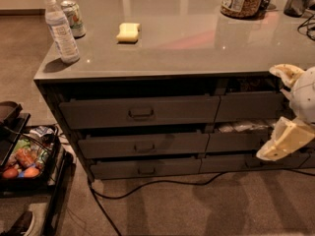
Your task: Open middle drawer
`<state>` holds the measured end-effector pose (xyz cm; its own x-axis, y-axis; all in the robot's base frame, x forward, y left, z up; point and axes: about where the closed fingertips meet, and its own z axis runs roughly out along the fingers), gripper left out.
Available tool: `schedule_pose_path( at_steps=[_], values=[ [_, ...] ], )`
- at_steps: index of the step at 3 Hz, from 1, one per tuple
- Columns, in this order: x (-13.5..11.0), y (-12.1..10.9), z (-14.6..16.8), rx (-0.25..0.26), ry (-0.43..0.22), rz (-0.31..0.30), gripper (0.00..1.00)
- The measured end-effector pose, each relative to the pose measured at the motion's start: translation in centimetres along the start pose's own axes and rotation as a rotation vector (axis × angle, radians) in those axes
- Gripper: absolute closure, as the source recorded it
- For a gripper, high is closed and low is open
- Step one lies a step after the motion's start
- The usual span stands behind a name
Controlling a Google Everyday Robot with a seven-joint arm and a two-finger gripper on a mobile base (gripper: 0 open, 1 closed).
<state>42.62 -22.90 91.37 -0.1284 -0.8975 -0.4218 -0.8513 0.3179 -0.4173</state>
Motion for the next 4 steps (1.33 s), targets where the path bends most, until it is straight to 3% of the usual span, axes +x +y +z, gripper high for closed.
schedule_pose_path(
  at_steps=[1, 2, 3, 4],
  values=[
    [3.7, -0.4, 5.9, 0.007, -0.008, 0.085, 0.0],
    [6.2, -1.0, 11.0, -0.051, -0.054, 0.149, 0.0],
    [6.8, -0.7, 12.2, -0.073, -0.059, 0.163, 0.0],
    [6.3, -0.7, 11.1, -0.093, -0.058, 0.049, 0.0]
  ],
)
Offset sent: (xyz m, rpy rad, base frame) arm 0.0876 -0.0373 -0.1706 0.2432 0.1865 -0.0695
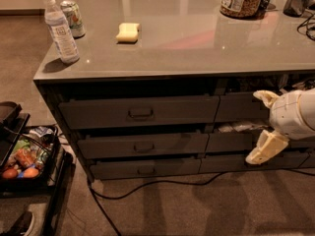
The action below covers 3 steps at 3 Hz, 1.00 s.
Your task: Open middle drawer
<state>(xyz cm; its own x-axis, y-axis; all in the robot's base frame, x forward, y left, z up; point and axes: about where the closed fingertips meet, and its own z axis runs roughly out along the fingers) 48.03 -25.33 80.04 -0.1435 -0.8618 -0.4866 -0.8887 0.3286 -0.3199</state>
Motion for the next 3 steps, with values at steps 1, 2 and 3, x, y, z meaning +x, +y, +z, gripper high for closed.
schedule_pose_path(
  at_steps=[1, 2, 3],
  values=[
    [0.43, 0.93, 1.28, -0.065, -0.061, -0.133, 0.0],
    [0.58, 1.12, 1.74, -0.072, -0.066, -0.211, 0.0],
    [0.58, 1.12, 1.74, -0.072, -0.066, -0.211, 0.0]
  ],
)
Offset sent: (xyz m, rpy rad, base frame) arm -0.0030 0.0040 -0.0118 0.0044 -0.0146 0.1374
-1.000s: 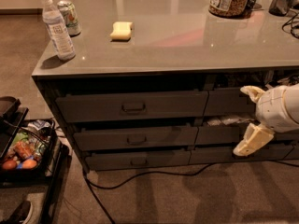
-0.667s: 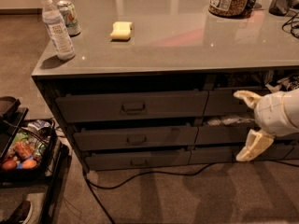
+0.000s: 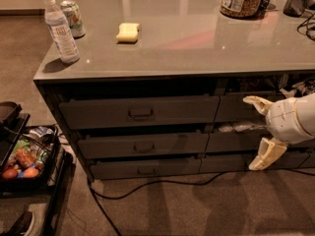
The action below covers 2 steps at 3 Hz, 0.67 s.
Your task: Open middle drawer
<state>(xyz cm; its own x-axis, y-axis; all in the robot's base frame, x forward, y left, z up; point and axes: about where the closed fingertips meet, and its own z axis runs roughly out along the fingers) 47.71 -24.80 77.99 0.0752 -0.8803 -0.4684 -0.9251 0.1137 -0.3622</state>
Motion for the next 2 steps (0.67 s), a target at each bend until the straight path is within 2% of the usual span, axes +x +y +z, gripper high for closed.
schedule_pose_path(
  at_steps=[1, 2],
  values=[
    [1.0, 0.8, 4.1, -0.036, -0.034, 0.041, 0.0],
    [0.9, 2.1, 10.2, -0.152, -0.151, 0.018, 0.0]
  ],
)
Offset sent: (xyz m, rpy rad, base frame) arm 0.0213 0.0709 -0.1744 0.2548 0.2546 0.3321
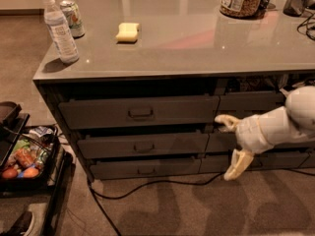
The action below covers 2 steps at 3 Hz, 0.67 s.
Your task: Open middle drawer
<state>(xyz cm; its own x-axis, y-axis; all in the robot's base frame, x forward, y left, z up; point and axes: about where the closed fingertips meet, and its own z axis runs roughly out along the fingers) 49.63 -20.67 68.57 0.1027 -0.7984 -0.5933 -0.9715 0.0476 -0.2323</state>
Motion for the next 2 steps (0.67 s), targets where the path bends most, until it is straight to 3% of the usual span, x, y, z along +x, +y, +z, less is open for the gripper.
schedule_pose_path(
  at_steps=[1, 2],
  values=[
    [1.59, 2.01, 6.21, -0.183, -0.08, -0.011, 0.0],
    [1.84, 2.65, 7.14, -0.207, -0.093, 0.0, 0.0]
  ],
)
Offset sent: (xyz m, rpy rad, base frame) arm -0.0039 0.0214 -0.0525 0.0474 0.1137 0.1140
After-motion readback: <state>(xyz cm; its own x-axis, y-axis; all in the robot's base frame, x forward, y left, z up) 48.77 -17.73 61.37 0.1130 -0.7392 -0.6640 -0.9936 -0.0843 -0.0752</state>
